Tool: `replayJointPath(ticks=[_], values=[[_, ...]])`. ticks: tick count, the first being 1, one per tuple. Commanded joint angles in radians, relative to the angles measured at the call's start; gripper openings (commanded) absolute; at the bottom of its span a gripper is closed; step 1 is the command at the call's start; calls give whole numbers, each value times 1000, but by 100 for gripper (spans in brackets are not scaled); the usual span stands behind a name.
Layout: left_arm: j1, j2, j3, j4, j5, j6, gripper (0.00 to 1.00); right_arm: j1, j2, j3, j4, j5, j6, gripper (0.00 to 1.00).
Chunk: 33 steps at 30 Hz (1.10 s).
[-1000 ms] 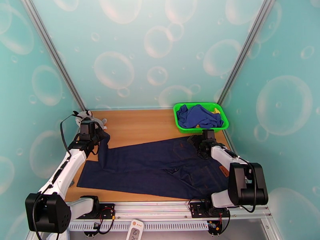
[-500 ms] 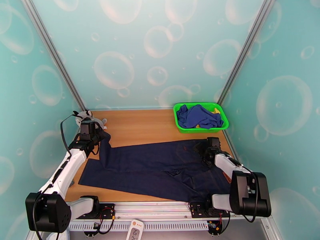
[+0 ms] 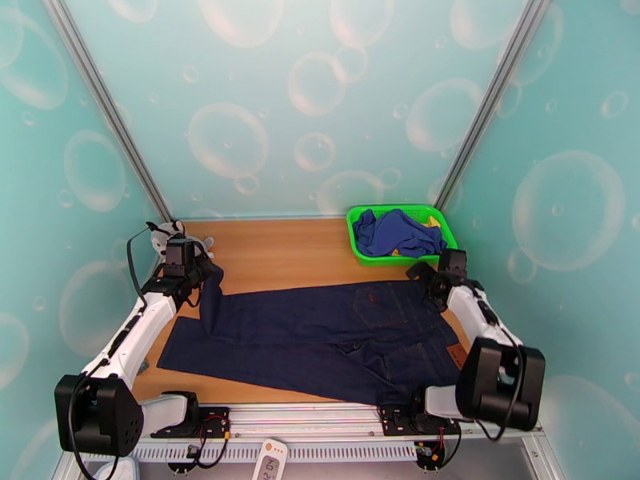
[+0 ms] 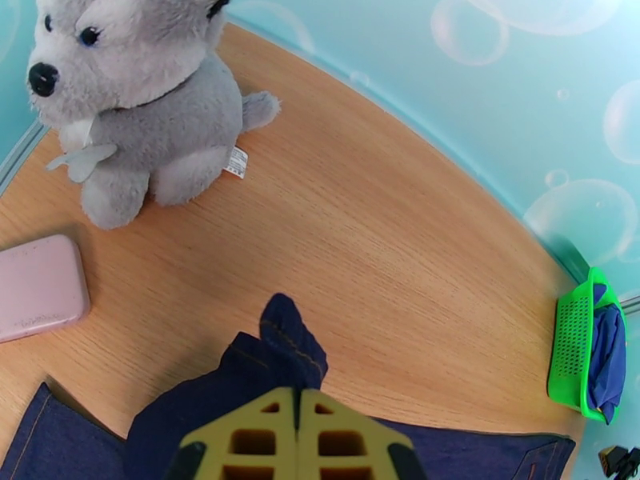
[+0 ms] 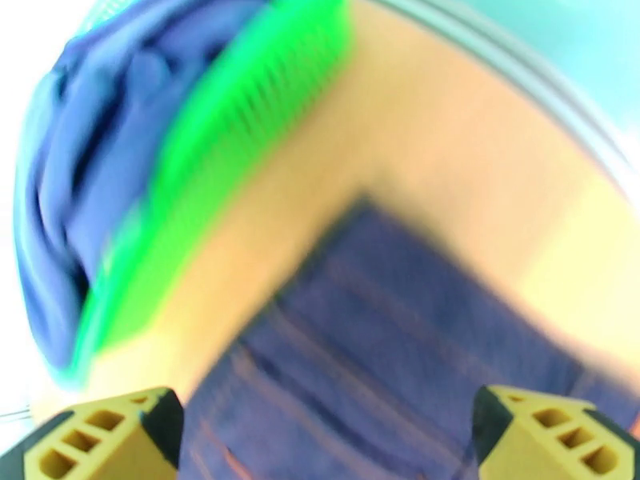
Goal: Fold and stack the trousers
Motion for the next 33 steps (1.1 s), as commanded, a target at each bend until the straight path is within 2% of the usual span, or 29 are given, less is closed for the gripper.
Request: replayJointPath(ticks=[1,5,8,12,18,33], values=[[-12,2,-2,8,-24,6,0,5,110,73,24,-8,-167,99],[-14,15,-2,11,-30,9,0,1,199,117,30,24,-235,91],[-14,27,13,11,-28,10,0,-5,240,140,23,41,-258,89],[-17,31,25,15,-25,4,0,-20,285,147,27,9,-256,84],[-19,44,28,16,-25,6,0,-13,362,196,-14,16,-259,82],[-23,40,11,30,-30,5,0,8,431,292,-147,23,-303,75]])
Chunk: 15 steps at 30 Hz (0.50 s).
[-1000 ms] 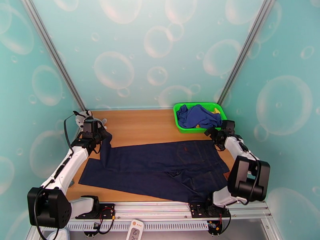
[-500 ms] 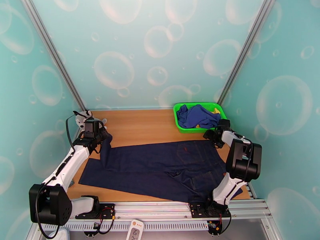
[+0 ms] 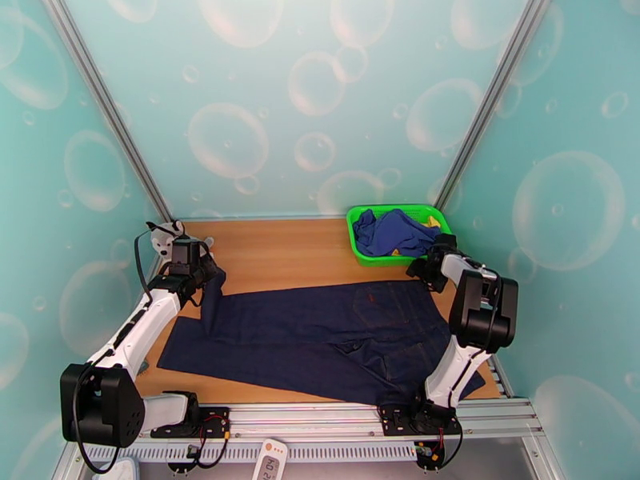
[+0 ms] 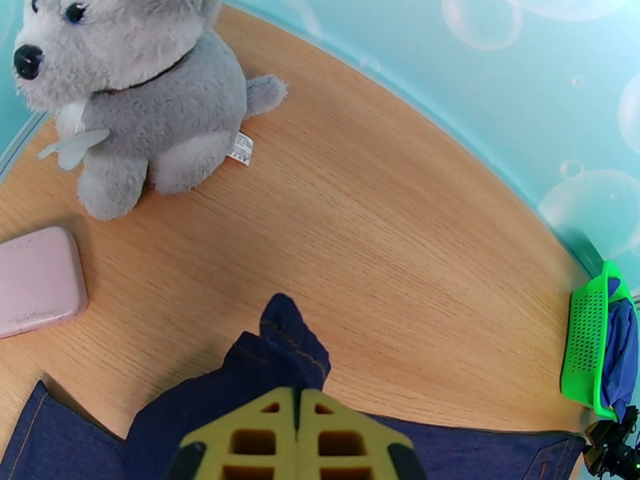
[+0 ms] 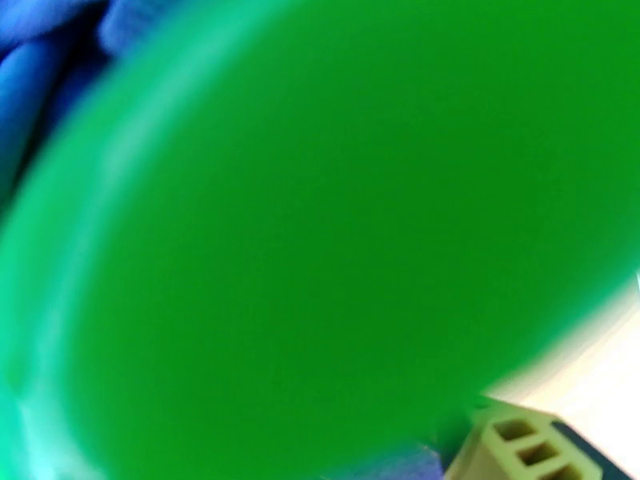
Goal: Fold and stack the trousers
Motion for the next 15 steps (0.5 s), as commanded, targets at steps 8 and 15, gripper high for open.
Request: replayJointPath(ticks=[8,15], values=[[-10,-5,7,25,-21,19,0,29,67,60,-98,11,-56,72],[-9,-5,5,31,-19,23,0,41,89,83,-141,-1,-68,67]])
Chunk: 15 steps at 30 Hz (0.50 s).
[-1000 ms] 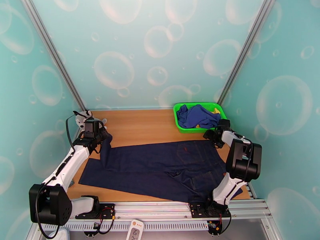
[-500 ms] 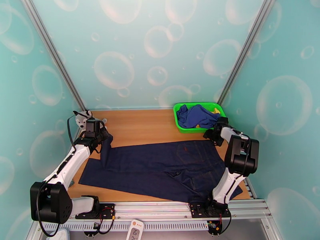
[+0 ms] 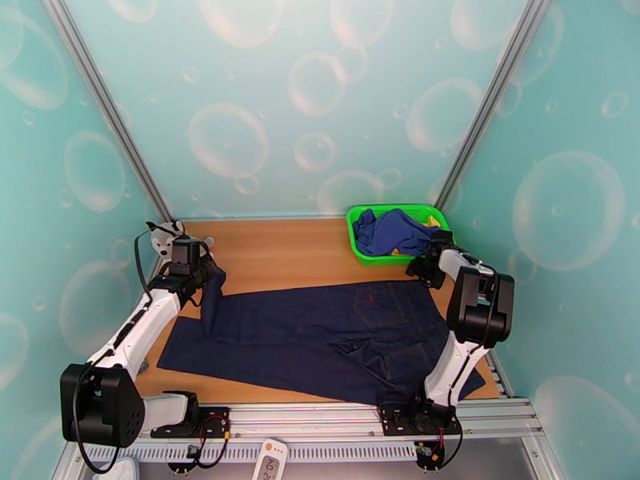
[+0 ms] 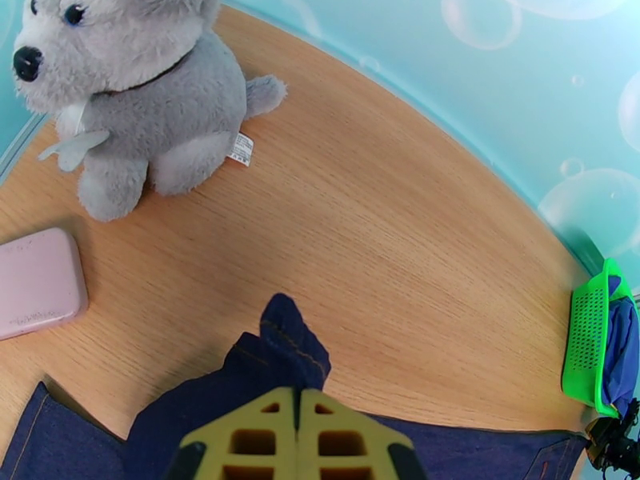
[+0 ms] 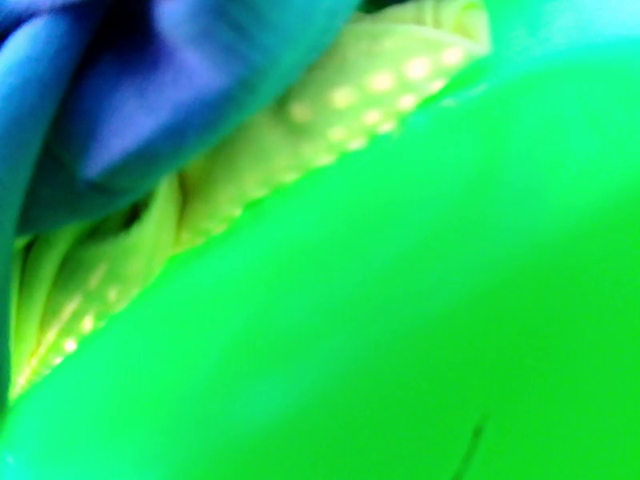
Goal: Fold and stack the trousers
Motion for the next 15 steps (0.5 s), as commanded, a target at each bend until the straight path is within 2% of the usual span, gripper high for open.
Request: replayJointPath(ticks=[1,5,8,15], values=[[-9,-5,4,30,-21,20,0,19,44,7,-76,-29,-24,67],[-9,-11,-4,31,-21,22,0,29,35,-17,-69,-32,-9,65],[-9,-15,-9,31,-19,24,0,27,18,-44,-56,-56,2,59],[-4,-33,-10,25,-18,33,0,12,-40,-129,-22,-70,24,55]])
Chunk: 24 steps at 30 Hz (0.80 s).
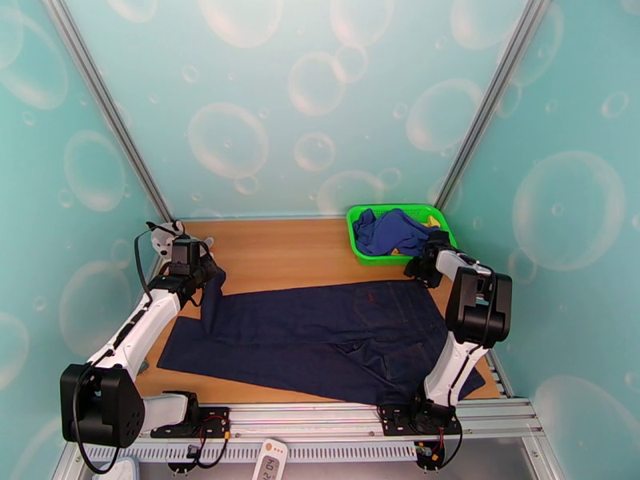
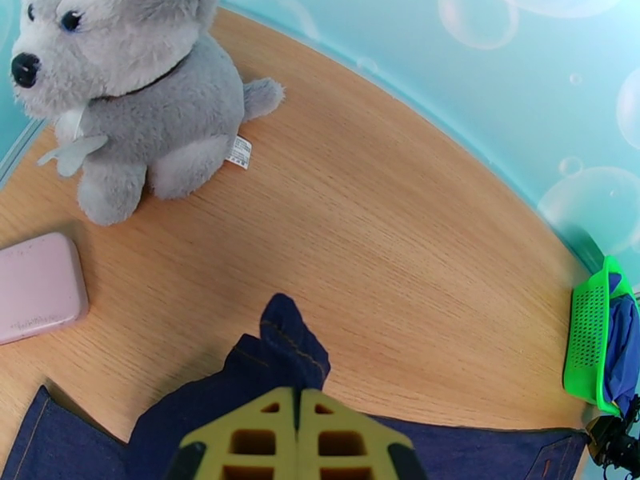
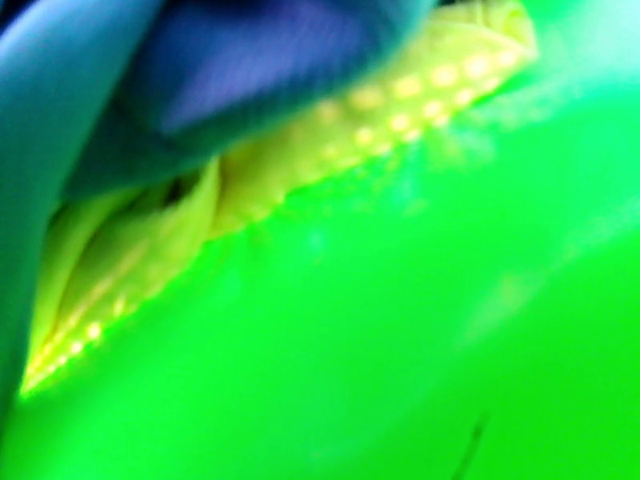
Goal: Fold and stack the trousers
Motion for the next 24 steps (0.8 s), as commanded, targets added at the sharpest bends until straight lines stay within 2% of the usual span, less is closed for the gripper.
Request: replayJointPath(ticks=[1,5,10,14,18,24], values=[[-4,-34,-8,16,-16,18,0,-5,-10,-75,-68,-51,30,53],[0,-39,-9,9,-15,24,0,-9,-19,-110,-44,-68,32,34],[6,-54,-8,3,-14,27,0,-13,-38,-135,-31,-38,54,33],[8,-52,1,-3,-11,30,0,-18,-52,-148,-22,-49,55,1],[10,-55,7,-9,-10,30,0,-20,-108,-173,-1,-27,53,0],[11,-76,9,-24,-15,28,0,-53,-264,-232,56,-66,66,0]])
